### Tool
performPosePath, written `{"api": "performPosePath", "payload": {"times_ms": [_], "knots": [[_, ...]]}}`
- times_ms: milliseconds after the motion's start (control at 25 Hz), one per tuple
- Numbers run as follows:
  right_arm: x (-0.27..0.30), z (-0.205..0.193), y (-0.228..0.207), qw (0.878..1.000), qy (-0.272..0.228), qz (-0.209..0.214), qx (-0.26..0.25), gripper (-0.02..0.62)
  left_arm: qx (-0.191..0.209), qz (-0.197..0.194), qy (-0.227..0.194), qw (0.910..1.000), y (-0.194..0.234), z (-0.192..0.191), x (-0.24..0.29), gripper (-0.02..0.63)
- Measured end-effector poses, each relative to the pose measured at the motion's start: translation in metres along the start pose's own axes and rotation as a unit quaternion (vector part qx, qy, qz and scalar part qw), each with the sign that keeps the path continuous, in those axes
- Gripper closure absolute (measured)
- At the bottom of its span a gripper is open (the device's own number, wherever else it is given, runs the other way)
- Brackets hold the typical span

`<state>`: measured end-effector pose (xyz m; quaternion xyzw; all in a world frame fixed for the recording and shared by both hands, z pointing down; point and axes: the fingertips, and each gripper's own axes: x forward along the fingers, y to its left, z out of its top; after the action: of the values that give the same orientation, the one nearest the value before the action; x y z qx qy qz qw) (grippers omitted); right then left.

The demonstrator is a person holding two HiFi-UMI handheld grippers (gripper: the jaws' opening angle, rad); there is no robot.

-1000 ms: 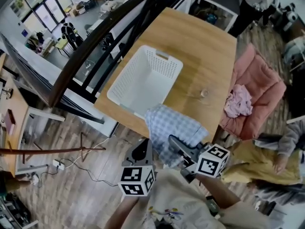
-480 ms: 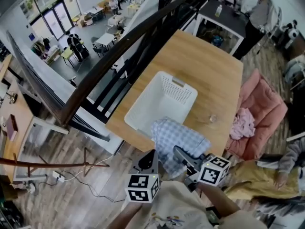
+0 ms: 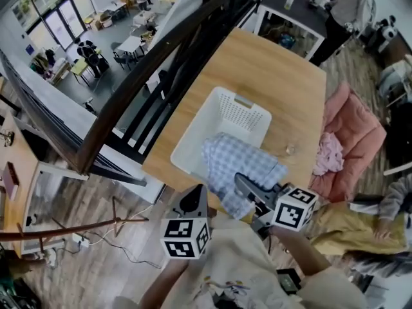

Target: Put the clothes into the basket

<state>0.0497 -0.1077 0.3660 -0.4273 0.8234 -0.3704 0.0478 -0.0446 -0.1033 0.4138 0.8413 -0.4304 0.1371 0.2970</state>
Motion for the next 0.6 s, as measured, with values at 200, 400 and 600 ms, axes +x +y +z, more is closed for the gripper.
{"api": "performPosePath", "payload": {"times_ms": [200, 400, 600], "knots": [[0.015, 0.007, -0.011, 1.0, 0.021, -0.012, -0.011, 0.511, -0.004, -0.008, 0.015, 0.9998, 0.004, 0.002, 0.015, 0.605], [0.029, 0.012, -0.027, 0.998, 0.062, -0.023, -0.023, 0.511, -0.008, -0.008, 0.028, 0.9995, 0.007, 0.005, 0.026, 0.604], [0.048, 0.011, -0.031, 0.99, 0.13, -0.007, -0.06, 0.511, -0.03, 0.009, 0.037, 0.9988, 0.02, -0.003, 0.029, 0.605]]}}
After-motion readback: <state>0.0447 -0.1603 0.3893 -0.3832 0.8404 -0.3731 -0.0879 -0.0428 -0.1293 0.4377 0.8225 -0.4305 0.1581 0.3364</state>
